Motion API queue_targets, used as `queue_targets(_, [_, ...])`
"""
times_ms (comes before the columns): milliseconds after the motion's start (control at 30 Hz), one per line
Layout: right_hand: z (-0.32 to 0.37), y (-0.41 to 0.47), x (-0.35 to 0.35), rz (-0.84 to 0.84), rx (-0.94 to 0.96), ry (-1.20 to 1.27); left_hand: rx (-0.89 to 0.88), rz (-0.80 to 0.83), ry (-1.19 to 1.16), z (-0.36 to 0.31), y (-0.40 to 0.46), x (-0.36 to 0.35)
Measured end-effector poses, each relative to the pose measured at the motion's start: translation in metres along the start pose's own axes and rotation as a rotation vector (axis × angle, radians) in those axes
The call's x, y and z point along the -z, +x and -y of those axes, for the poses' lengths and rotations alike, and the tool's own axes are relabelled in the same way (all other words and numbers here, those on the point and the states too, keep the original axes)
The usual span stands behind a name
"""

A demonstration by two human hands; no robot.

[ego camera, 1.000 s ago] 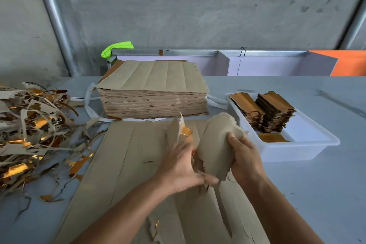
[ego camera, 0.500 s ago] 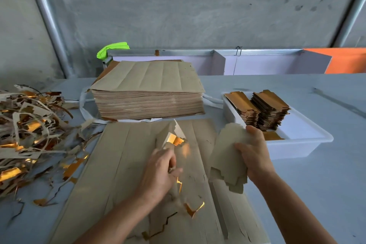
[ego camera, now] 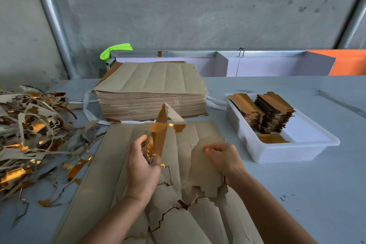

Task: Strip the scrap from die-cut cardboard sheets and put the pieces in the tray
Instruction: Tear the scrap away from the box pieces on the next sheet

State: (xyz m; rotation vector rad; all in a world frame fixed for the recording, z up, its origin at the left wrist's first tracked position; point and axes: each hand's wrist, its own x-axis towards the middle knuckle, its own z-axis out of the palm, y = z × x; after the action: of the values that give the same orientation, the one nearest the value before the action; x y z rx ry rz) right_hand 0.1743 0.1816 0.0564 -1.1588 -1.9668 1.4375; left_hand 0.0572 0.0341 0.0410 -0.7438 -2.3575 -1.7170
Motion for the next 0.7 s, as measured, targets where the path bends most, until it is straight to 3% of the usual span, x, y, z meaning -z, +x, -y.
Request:
queue_targets(233, [0.02,0.004,-0.011,0.123,-0.194,0.267,-0.238,0.017,0.01,-0.005,-0.016,-0.007])
queue_targets(333, [0.02,0.009,-0.015,0.177,-0.236,0.376,-0.433,0.08,0.057,-0.004,-0.021,-0.008])
queue_targets(567, [0.011,0.031,0.011,-0.09,-0.191,0.605,-1.117,0.21,0.462,0.001,-0.036,-0.004])
queue_targets(633, [0.008,0.033,0.022,-0.114,-0.197,0.625,-1.195,0.232,0.543,0.004,-0.039,-0.005])
queue_targets(700, [0.003,0.033,0.027,-0.075,-0.194,0.633,-1.165,0.268,0.554,0.008,-0.042,-0.006])
